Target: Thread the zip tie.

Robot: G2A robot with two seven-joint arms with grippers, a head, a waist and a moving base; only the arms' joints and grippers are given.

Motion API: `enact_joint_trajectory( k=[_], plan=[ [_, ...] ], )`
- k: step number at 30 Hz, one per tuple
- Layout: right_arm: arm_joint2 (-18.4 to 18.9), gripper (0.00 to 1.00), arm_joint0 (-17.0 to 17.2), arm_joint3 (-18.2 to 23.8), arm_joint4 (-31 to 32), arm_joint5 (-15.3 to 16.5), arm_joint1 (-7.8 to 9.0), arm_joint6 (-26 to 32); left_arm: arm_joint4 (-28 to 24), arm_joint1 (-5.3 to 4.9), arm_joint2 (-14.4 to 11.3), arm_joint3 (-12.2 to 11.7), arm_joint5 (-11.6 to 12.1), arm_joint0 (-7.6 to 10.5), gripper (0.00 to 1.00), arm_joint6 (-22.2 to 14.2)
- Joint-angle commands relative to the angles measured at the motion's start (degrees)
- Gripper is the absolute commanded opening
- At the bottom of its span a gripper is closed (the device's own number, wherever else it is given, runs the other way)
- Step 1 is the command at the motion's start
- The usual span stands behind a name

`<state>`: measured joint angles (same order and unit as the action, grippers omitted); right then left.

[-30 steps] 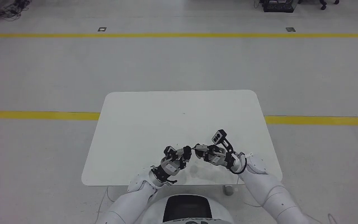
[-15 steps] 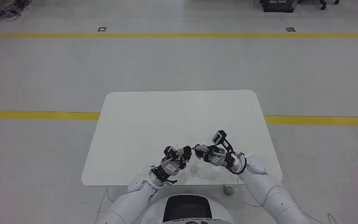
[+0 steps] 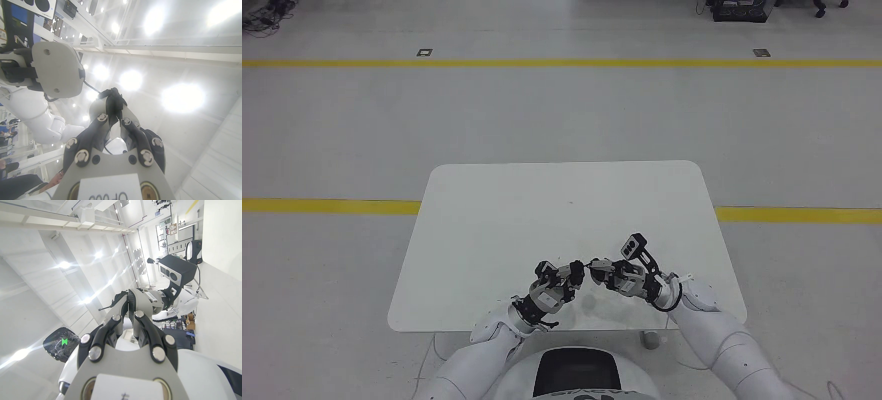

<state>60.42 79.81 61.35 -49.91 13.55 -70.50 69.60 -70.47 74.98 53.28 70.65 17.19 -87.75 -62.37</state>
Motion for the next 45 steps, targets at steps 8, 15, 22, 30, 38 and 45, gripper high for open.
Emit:
enact_joint_trajectory(
  k=[8,15,22,30,38,45],
  plan=[
    [-0.1,0.00,-0.2,-0.4,0.3,-0.1,-0.12,-0.1,0.0,0.00,0.0,0.0,0.0,0.00,0.00,0.0],
    [-0.2,0.00,-0.3,-0.9,0.3,-0.3,-0.23,-0.1,0.0,0.00,0.0,0.0,0.0,0.00,0.00,0.0],
    [-0.2,0.00,-0.5,-1.2,0.5,-0.4,-0.32,-0.2,0.0,0.00,0.0,0.0,0.0,0.00,0.00,0.0],
    [-0.3,0.00,-0.7,-1.6,0.6,-0.6,-0.44,-0.3,0.0,0.00,0.0,0.0,0.0,0.00,0.00,0.0],
    [-0.3,0.00,-0.8,-2.0,0.8,-0.7,-0.53,-0.3,0.0,0.00,0.0,0.0,0.0,0.00,0.00,0.0],
    [-0.4,0.00,-1.0,-2.4,1.0,-0.9,-0.63,-0.3,0.0,0.00,0.0,0.0,0.0,0.00,0.00,0.0]
  ],
)
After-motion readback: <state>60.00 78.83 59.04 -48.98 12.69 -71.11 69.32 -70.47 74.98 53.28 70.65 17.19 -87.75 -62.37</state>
